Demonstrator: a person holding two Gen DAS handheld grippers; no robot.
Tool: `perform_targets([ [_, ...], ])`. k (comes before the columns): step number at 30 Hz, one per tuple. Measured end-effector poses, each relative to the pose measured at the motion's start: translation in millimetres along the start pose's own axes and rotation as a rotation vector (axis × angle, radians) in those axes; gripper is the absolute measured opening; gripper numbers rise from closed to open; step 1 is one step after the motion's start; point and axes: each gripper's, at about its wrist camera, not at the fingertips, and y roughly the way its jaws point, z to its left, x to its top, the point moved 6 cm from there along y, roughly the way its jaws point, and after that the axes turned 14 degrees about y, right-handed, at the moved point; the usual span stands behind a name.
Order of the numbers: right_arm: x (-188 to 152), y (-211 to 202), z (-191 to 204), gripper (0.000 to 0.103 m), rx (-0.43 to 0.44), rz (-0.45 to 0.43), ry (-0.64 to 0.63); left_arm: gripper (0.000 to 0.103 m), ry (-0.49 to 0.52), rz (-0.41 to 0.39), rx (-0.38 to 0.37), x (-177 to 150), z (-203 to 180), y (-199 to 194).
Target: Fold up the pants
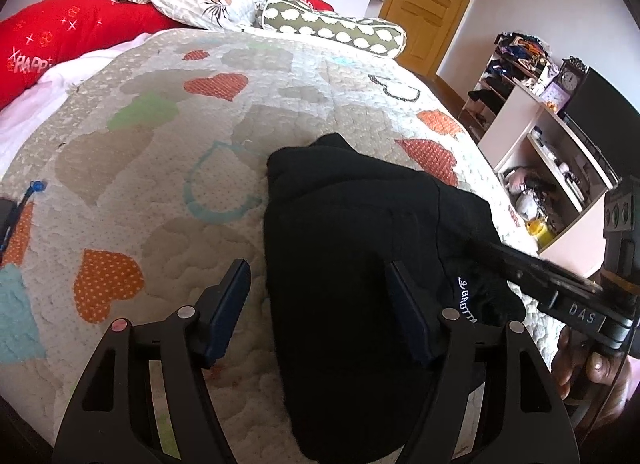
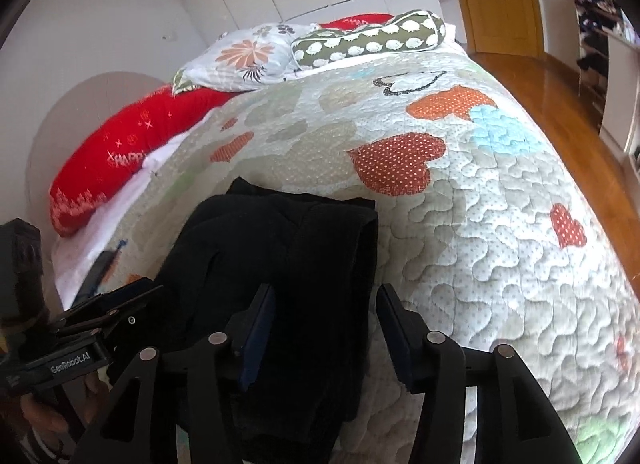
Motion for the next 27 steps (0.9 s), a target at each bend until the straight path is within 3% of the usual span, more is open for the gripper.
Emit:
perform_targets([
  [5, -8.7, 0.5, -1.9, 0.056, 0.029, 0.031, 0.004, 0.07, -0.025, 0.001, -0.017, 0.0, 8.1, -1.3],
  [7, -9.8, 2.8, -3.7, 0.063, 0.047, 0.041, 0.014, 0.07, -0.041, 0.007, -0.043, -0.3, 11.3, 1.2],
  [13, -9.9, 14.9, -7.5, 0.069, 0.087, 0.062, 0.028, 0.07, -0.085, 0.032, -0.126, -2.2, 15.5, 12.3],
  [15, -8.7, 18.2, -6.3, 0.071, 0.099, 0.061, 0.027, 0.078, -0.089, 0.034, -0.128, -2.5, 15.3, 14.9],
  [19, -7.2, 25.2, -2.3, 0.076, 0.113, 0.059, 0.017, 0.078, -0.082, 0.038, -0.137, -2.9, 11.5, 20.1],
  [27, -4.7, 33.5, 4.8, 0.077, 0.137, 0.034, 0.011, 0.081, -0.067, 0.055, -0.154, -1.4, 1.9, 30.4],
])
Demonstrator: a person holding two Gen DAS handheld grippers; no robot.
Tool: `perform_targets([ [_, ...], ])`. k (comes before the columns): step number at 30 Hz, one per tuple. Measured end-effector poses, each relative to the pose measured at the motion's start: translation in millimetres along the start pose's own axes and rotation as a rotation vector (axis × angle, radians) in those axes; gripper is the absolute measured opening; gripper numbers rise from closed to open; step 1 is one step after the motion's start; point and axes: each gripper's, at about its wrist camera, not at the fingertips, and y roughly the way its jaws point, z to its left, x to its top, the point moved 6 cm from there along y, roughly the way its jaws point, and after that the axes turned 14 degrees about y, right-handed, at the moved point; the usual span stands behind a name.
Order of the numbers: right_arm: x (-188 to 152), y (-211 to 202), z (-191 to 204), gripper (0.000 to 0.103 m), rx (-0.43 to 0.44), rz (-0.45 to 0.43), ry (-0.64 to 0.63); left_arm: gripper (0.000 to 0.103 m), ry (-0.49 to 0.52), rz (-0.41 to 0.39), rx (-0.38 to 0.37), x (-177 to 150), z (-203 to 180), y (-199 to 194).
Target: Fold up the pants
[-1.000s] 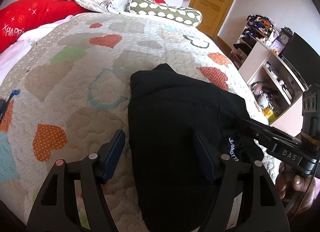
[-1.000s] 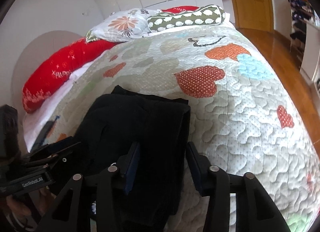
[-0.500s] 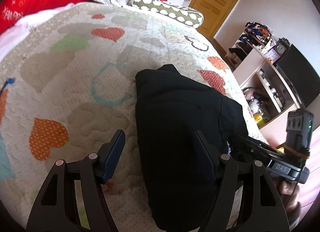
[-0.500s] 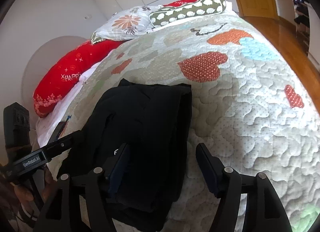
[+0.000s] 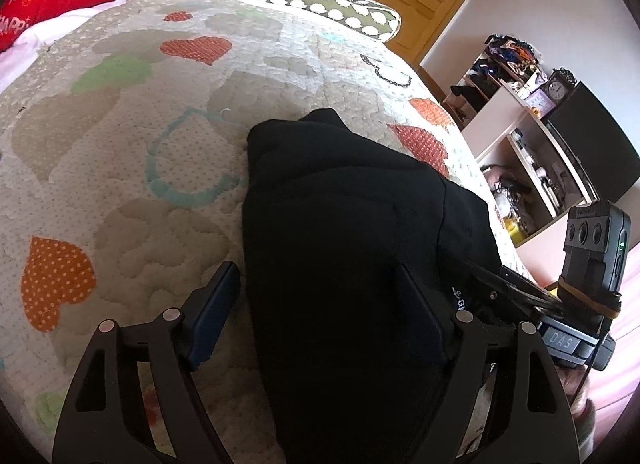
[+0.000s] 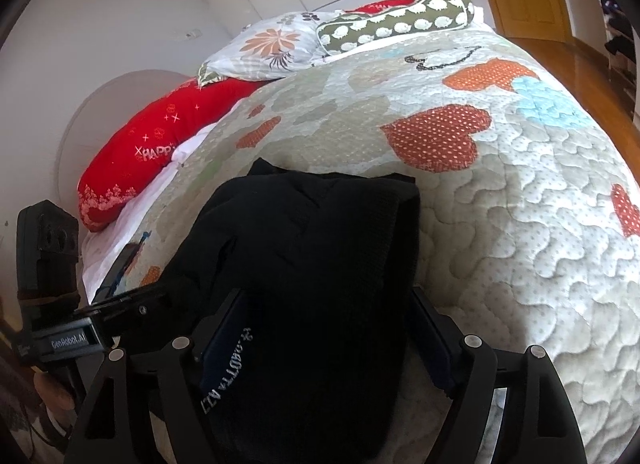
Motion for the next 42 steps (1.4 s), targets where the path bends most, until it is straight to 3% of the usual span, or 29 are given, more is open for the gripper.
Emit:
perform_targets([
  [4, 1.0, 0.3, 0.4, 0.059, -0.006, -0.023, 0.004, 0.08, 0.017, -0.003, -0.023, 0.3, -2.7, 2.0],
  [10, 4.6, -12.2, 11.2, 0.034, 0.018, -0.063, -0.003, 0.05, 0.06, -0.055, -0.025, 4.2, -7.6, -6.6],
  [12, 9.2, -18.1, 18.1, 0.033, 0.039, -0.074, -0.004, 0.042, 0.072, -0.071, -0.028, 9.3, -8.1, -12.9],
  [14, 14.7, -22.2, 29.6, 0.032, 0.049, -0.081, -0.035, 0.039, 0.093, -0.087, -0.027, 16.0, -9.7, -20.3],
  [22, 55.8, -7.3, 72.7, 0.03, 0.087, -0.12, -0.096, 0.038, 0.104, -0.163, 0.056, 66.9, 24.0, -40.8],
  [26, 75.0, 22.3, 79.2, 0.03, 0.076, -0.109, -0.09, 0.038, 0.07, -0.128, 0.094, 82.1, 55.2, -19.9],
  [28, 81.9, 48.7, 69.9, 0.03, 0.032, -0.091, -0.064, 0.039, 0.038, -0.063, 0.111, 78.0, 72.1, 1.2],
  [29, 82.0, 60.0, 63.2, 0.03, 0.001, -0.064, -0.051, 0.042, 0.01, -0.02, 0.121, 72.4, 80.8, 12.6],
  [31, 80.3, 77.8, 47.9, 0.034, -0.054, -0.017, -0.023, 0.052, -0.031, -0.026, 0.111, 68.4, 91.3, 15.7],
  [33, 80.6, 70.6, 44.8, 0.038, -0.036, -0.03, -0.025, 0.053, -0.03, -0.038, 0.109, 65.9, 93.0, 6.5],
  [37, 92.1, 39.2, 48.2, 0.04, -0.07, -0.124, -0.049, 0.053, 0.029, -0.082, 0.21, 64.4, 82.5, -20.7],
  [39, 98.9, 24.6, 59.6, 0.04, -0.034, -0.162, -0.079, 0.053, 0.052, -0.117, 0.231, 65.0, 72.8, -32.9],
  [42, 102.4, 24.0, 84.7, 0.04, 0.011, -0.15, -0.142, 0.053, 0.055, -0.131, 0.218, 60.7, 61.0, -38.5],
])
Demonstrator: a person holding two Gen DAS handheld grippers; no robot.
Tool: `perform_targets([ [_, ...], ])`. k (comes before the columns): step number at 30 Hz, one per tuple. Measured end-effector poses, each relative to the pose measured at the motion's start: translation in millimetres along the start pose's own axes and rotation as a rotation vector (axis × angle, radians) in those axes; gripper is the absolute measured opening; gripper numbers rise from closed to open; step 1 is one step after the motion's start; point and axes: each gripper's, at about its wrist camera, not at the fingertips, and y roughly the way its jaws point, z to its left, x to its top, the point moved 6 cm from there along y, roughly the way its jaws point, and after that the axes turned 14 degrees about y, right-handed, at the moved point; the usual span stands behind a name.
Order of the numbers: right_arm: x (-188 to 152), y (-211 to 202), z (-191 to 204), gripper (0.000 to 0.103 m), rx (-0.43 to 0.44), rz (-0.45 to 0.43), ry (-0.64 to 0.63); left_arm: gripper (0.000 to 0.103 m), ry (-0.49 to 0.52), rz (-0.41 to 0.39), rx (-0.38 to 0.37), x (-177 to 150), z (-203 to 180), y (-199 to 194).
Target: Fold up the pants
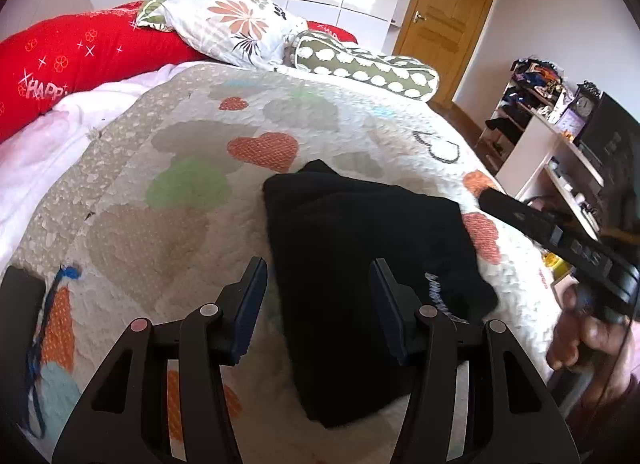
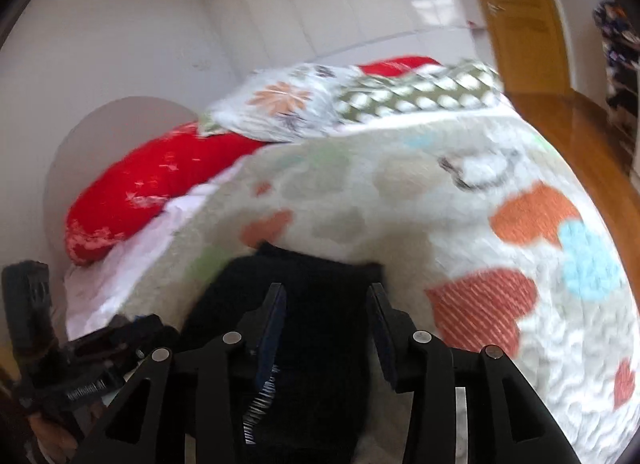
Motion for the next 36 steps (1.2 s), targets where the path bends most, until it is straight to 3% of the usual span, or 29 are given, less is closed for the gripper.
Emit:
perform_targets([
  [5, -5.6, 44.8, 13.8, 0.035, -0.006, 0.083, -0.039, 0.053, 0.049, 0.054, 0.011, -17.6, -18.1, 16.0],
  [8, -14.8, 76.0, 3.1, 0.03, -0.084, 0.145, -0.059, 0.053, 0.074, 0.058, 0.039, -25.5, -21.8, 23.3],
  [12, -18.0, 90.3, -4.2, 0.027, -0.104, 0.155, -0.069, 0.055, 0.082, 0.056, 0.04, -27.3, -23.5, 24.6],
  [21, -25.1, 33.5, 11.6, 0.028, -0.104, 0.126, -0.125, 0.056, 0.068, 0.058, 0.04, -29.7, -23.0, 24.2],
  [27, -69.0, 11.6, -7.1, 0.029, -0.193, 0.171, -0.184, 0.057, 0.067, 0.053, 0.049, -30.9, -24.1, 24.1],
  [29, -81.1, 10.4, -16.1, 0.029, -0.202, 0.151, -0.195, 0.058, 0.075, 0.054, 0.056, -30.8, -26.1, 24.3],
  [36, -68.8, -7.9, -10.8, 0.029, -0.165, 0.12, -0.137, 0.058, 0.055, 0.055, 0.07, -29.2, -24.7, 16.5],
])
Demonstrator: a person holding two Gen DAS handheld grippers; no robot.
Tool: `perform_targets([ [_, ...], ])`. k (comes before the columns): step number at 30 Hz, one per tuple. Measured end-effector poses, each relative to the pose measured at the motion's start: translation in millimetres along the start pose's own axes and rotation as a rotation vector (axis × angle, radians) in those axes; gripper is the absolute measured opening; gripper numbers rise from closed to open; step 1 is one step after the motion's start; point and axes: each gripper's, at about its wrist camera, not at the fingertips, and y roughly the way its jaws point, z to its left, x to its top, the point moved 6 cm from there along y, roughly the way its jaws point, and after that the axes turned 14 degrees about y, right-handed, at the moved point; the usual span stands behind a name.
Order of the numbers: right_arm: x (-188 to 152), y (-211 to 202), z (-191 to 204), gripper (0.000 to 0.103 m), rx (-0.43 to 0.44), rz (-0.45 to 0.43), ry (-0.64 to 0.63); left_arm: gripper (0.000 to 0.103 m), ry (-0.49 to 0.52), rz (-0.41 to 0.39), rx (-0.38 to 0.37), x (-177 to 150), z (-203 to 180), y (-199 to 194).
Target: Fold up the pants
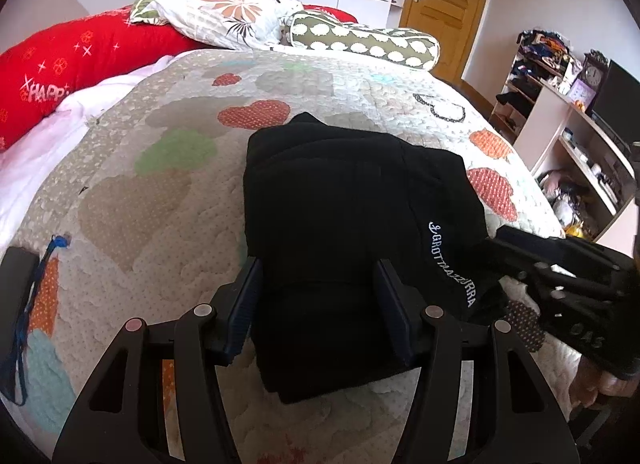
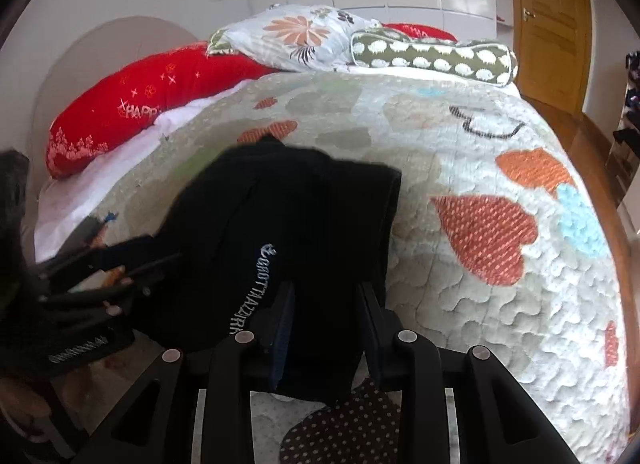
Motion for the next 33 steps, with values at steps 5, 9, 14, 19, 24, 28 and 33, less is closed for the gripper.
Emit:
perform_targets([
  [5, 4.9, -27.3, 9.7, 0.037, 0.035, -0.09, 0.039, 0.058, -0.01, -0.023, 0.033, 1.7, -0.9, -14.5],
  [9, 5.6, -39.7, 15.7, 0.045, 0.039, -0.131, 0.06, 0.058, 0.017, -0.059, 0.083, 3.6, -4.0, -33.3],
  [14, 4.4, -51.5, 23.8, 0.046, 0.049, -0.15, 0.072, 0.058, 0.008, -0.093, 0.134, 4.9, -2.3, -55.2],
  [19, 1.2, -65.0, 30.2, 0.047, 0.05, -0.172, 0.056, 0.068, 0.008, -0.121, 0.196, 3.9, 1.1, -74.0],
  [24, -4.7, -74.0, 33.8, 0.047, 0.06, -0.176, 0.052, 0.069, 0.022, -0.144, 0.201, 2.1, -4.5, -87.6],
  [28, -7.9, -80.8, 34.7, 0.047, 0.062, -0.181, 0.051, 0.069, 0.024, -0.156, 0.211, 2.2, -6.2, -94.7],
  [33, -9.8, -88.6, 30.8, 0.047, 0.056, -0.19, 0.056, 0.069, 0.012, -0.163, 0.214, 1.6, -6.4, -99.5],
])
